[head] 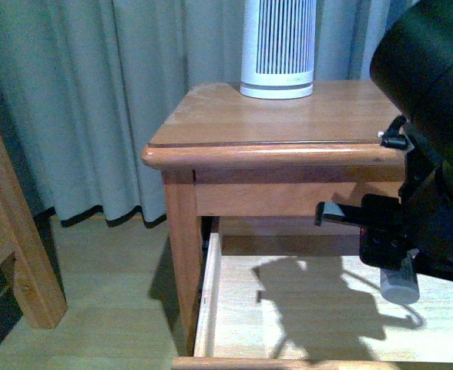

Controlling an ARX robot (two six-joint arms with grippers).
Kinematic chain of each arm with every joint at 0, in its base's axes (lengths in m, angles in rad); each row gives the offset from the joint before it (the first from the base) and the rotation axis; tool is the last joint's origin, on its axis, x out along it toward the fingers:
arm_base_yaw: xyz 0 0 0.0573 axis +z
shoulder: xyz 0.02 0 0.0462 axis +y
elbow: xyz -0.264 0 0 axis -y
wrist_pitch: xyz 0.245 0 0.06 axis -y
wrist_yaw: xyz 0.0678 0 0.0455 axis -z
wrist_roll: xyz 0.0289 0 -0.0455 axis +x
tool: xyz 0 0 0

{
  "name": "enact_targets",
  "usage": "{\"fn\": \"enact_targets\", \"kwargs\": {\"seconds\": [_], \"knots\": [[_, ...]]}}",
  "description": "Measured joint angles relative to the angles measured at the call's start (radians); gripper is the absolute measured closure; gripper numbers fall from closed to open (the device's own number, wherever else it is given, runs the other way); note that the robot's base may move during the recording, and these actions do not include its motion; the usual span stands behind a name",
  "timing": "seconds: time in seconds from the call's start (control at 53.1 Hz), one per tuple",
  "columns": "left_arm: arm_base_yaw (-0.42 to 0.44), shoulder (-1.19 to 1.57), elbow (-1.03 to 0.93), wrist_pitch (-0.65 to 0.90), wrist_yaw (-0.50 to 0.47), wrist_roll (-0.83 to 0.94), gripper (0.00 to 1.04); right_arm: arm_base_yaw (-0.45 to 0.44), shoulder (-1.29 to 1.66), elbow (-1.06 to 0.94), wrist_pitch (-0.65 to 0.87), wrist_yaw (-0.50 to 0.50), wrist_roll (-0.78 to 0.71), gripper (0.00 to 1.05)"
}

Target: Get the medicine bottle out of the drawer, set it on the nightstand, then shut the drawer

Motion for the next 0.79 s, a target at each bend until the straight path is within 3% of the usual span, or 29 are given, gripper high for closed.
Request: {"fn": "enact_targets", "kwargs": {"seconds": [0.283,0.603,0.791], "knots": [[0.000,0.000,0.000,0.000,0.000,0.000,0.07,0.039,-0.166,0.014,0.020,0.128,-0.054,0.75],[0.000,0.000,0.000,0.000,0.000,0.000,0.07,-0.198,-0.080,0.318,0.074,0.108,-0.242,0.75],[0.000,0.000,0.000,0.000,0.000,0.000,0.07,-0.304,0.107,0.489,-0.008,0.046,-0.251,0.76]]}}
